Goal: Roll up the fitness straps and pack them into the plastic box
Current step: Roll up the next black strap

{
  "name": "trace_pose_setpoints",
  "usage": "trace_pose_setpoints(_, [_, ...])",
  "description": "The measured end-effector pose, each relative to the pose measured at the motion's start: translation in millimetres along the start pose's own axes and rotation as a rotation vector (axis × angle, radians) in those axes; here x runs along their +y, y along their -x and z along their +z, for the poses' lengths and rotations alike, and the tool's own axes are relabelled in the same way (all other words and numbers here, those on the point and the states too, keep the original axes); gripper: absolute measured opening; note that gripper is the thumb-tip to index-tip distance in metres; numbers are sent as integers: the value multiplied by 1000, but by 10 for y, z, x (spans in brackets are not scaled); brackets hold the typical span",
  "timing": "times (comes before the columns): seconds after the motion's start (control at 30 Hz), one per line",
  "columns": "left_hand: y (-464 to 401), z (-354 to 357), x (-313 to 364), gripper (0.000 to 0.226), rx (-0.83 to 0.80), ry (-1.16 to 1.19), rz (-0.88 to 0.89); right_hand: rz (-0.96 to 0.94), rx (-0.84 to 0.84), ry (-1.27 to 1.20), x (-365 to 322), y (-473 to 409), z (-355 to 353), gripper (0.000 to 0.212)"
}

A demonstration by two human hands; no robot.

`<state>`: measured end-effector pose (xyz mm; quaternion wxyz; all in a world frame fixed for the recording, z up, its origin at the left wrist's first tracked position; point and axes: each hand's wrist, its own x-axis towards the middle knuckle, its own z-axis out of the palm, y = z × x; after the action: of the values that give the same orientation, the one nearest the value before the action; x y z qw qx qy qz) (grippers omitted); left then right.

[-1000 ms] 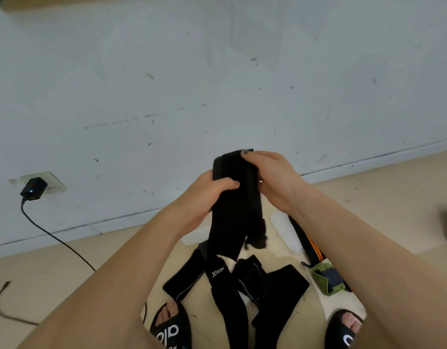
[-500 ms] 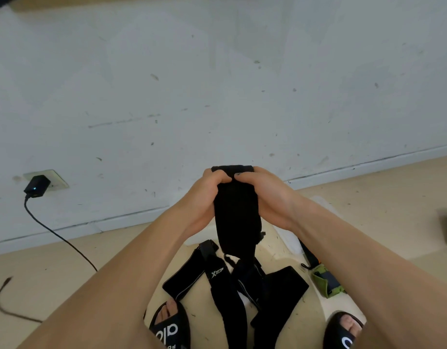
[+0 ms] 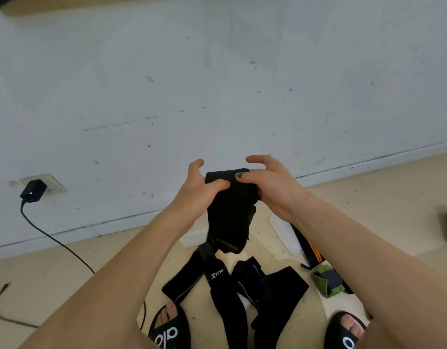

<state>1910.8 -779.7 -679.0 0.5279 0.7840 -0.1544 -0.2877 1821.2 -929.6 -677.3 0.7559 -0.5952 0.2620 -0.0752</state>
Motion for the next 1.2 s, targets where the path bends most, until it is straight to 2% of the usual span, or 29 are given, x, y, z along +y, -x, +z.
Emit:
trace_pose_setpoints(0.13, [60, 27, 3, 77, -69, -72, 63, 18, 1, -244, -14, 26, 39, 44])
trace_pose_setpoints(0.23, [74, 85, 11, 68, -82, -7, 70, 40, 13, -350, -27, 26, 63, 41])
trace_pose_setpoints(0.3, [61, 92, 24, 65, -74, 43, 53, 61, 5, -352, -20, 33, 84, 38])
trace_pose_setpoints(0.47, [77, 106, 22, 52, -32, -1, 63, 42, 1, -338, -2, 33, 85, 35])
trace_pose_setpoints(0.63, [61, 78, 95, 45, 28, 175, 45, -13, 11, -86, -2, 19, 62, 32])
trace_pose_setpoints(0.77, [62, 27, 124, 40, 35, 301, 28, 28, -28, -257, 6, 28, 56, 33])
trace_pose_setpoints(0.93, [56, 29, 118, 38, 79, 278, 39, 77, -57, -417, 12, 44, 54, 34])
trace_pose_setpoints(1.03, [43, 4, 118, 37, 121, 294, 27, 81, -80, -398, -19, 74, 39, 33])
trace_pose_setpoints(1.2, [95, 34, 138, 38, 47, 391, -5, 88, -19, -289, 33, 56, 35, 36])
